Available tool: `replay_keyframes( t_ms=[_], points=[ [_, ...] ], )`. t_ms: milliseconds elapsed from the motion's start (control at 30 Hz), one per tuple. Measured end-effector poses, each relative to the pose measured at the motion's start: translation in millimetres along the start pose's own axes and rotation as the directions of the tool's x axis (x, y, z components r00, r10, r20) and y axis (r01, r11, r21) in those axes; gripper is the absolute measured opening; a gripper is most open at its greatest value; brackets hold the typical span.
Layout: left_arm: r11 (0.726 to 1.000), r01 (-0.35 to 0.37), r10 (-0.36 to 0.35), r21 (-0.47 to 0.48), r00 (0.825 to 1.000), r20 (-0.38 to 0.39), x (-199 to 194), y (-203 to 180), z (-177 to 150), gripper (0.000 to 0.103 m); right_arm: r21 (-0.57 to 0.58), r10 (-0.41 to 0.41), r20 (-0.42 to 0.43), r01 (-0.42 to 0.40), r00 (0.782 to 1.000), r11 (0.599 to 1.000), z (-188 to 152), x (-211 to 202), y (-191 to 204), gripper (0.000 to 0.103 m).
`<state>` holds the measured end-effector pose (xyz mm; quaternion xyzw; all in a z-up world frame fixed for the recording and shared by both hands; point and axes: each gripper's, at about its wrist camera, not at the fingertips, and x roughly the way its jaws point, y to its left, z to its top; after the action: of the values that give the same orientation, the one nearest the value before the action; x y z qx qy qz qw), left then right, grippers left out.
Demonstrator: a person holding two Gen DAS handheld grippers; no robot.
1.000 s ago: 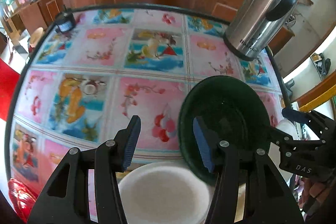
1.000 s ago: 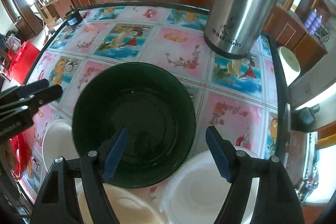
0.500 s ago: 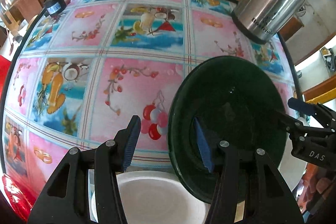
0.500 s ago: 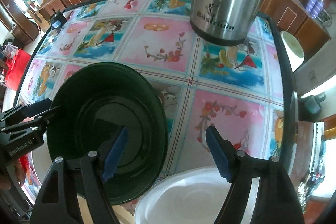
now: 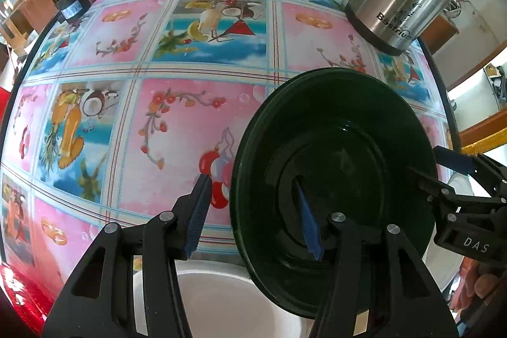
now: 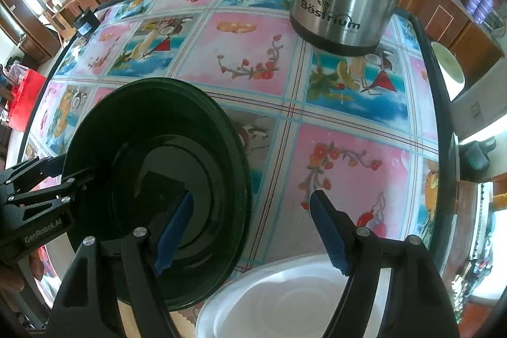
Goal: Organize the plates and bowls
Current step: 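Close both tools on the green bowl rim and lift it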
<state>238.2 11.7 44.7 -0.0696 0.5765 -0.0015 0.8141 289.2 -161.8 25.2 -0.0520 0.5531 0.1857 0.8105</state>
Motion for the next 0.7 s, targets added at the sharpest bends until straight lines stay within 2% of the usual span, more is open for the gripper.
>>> replay_keyframes(
  t_ms=[100,167,200,233,267,300,333,367,500,700],
  points=[
    [1.000,-0.003,0.003,0.000,1.000,-0.003,1.9,-1.2,0.3,0.052,0.002,0.005,-0.001,-0.005,1.000,1.000,-0.3,1.5,1.1,0.076],
    [1.000,-0.003,0.003,0.003,1.000,-0.001,2.9,-2.0,0.2,0.052,-0.002,0.002,-0.003,-0.002,1.000,1.000,-1.4,3.3,1.9,0.070],
    [1.000,-0.007,0.007,0.008,1.000,0.003,3.5,-3.0,-0.1,0.052,-0.005,0.005,-0.010,-0.005,1.000,1.000,-2.3,5.3,2.3,0.062],
    [1.000,-0.008,0.008,0.014,1.000,0.008,3.6,-4.1,-0.5,0.052,-0.008,0.004,-0.013,-0.004,1.000,1.000,-2.9,6.3,2.7,0.048],
    [1.000,-0.007,0.007,0.021,1.000,0.013,3.6,-5.4,-0.9,0.052,-0.014,0.000,-0.014,-0.001,1.000,1.000,-3.4,7.1,3.7,0.041],
    [1.000,-0.007,0.007,0.029,1.000,0.016,3.9,-7.3,-1.3,0.050,-0.020,0.001,-0.016,-0.002,1.000,1.000,-3.9,7.9,4.7,0.031],
    [0.999,-0.006,0.005,0.033,1.000,0.017,4.2,-8.9,-1.6,0.044,-0.020,0.011,-0.016,-0.011,1.000,1.000,-4.2,7.9,5.5,0.027],
    [0.999,-0.016,0.016,0.035,1.000,0.016,4.7,-9.9,-1.7,0.035,-0.018,0.025,-0.016,-0.025,1.000,1.000,-4.2,7.6,6.2,0.025],
    [0.998,-0.058,0.057,0.017,0.998,0.041,3.0,-5.2,0.2,0.021,-0.001,0.033,0.002,-0.033,0.999,0.999,-3.8,3.3,7.9,0.023],
    [0.998,-0.060,0.059,0.005,0.995,0.086,-16.6,0.6,4.9,0.020,0.007,0.043,0.024,-0.043,0.999,0.999,-1.7,-8.5,12.6,0.023]
  ],
)
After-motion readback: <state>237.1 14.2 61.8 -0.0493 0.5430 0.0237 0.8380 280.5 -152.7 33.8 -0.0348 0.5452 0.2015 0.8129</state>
